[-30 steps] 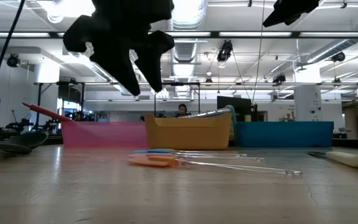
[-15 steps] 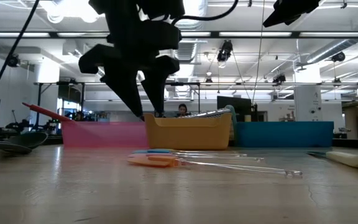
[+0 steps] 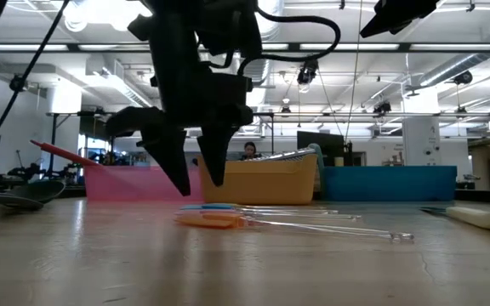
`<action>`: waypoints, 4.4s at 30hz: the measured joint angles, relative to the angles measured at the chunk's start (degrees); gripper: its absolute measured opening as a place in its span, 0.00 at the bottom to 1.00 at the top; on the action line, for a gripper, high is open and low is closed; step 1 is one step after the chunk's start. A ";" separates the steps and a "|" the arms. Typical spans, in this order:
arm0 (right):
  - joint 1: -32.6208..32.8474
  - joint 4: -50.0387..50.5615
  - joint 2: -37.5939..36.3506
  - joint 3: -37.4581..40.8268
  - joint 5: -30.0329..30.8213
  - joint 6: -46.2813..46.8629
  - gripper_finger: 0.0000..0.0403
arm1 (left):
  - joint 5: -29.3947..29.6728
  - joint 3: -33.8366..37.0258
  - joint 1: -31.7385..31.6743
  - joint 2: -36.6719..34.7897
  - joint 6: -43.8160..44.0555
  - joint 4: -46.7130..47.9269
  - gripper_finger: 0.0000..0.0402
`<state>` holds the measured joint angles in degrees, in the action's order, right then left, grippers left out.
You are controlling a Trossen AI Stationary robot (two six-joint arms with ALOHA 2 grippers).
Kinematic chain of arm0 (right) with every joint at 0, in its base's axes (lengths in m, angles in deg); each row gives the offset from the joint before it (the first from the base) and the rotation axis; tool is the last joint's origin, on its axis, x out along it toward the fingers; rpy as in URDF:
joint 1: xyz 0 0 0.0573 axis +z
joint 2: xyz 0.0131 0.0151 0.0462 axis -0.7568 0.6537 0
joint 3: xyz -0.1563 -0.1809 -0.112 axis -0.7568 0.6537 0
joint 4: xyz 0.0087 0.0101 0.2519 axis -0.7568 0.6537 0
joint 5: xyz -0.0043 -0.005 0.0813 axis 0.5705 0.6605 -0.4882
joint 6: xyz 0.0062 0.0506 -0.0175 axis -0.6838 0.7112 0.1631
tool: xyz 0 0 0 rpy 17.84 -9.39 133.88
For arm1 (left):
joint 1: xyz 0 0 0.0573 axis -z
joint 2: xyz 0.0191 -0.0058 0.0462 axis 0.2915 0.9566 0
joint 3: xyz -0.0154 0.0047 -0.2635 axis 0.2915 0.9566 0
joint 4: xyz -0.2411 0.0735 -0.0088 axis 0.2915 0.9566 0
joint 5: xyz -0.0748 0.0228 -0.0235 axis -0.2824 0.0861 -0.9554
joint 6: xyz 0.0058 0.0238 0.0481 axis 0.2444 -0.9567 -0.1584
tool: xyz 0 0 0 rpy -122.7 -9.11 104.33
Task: Pick & Place Kitchen Items
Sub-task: Put the blue spatula into the yellow bin
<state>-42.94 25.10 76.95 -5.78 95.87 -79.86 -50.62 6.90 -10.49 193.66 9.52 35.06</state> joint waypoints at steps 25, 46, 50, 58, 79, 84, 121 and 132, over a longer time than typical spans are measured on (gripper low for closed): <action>0.01 -0.02 0.00 0.11 -0.02 0.04 0.02 | 4.23 -0.07 3.32 5.94 -4.92 -3.40 0.63; 0.00 -0.07 0.00 0.42 -0.04 0.20 0.02 | 4.68 0.05 2.71 6.07 -7.72 -2.51 0.13; 0.02 -0.05 0.00 0.52 -0.03 0.20 0.02 | 5.12 0.09 2.68 6.07 -7.57 -2.56 0.02; 0.00 -0.04 0.00 0.52 -0.04 0.20 0.02 | 5.14 0.07 2.64 6.05 -5.74 -2.98 0.01; 0.02 -0.04 0.01 0.52 -0.10 0.26 0.02 | 8.59 -4.28 5.32 4.32 -1.21 -1.74 0.51; 0.00 -0.03 0.00 0.52 -0.10 0.50 0.02 | 6.57 -4.98 3.21 4.26 -2.39 0.33 0.54; 0.02 -0.02 0.00 0.55 -0.08 0.63 0.02 | -8.71 -4.82 -3.46 8.09 13.51 1.02 0.52; 0.02 0.00 0.01 0.61 -0.08 0.63 0.02 | -0.41 -4.63 0.30 8.28 4.62 1.35 0.52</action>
<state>-42.92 25.10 76.96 -5.17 95.79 -79.22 -51.03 2.27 -10.19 201.94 14.14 36.41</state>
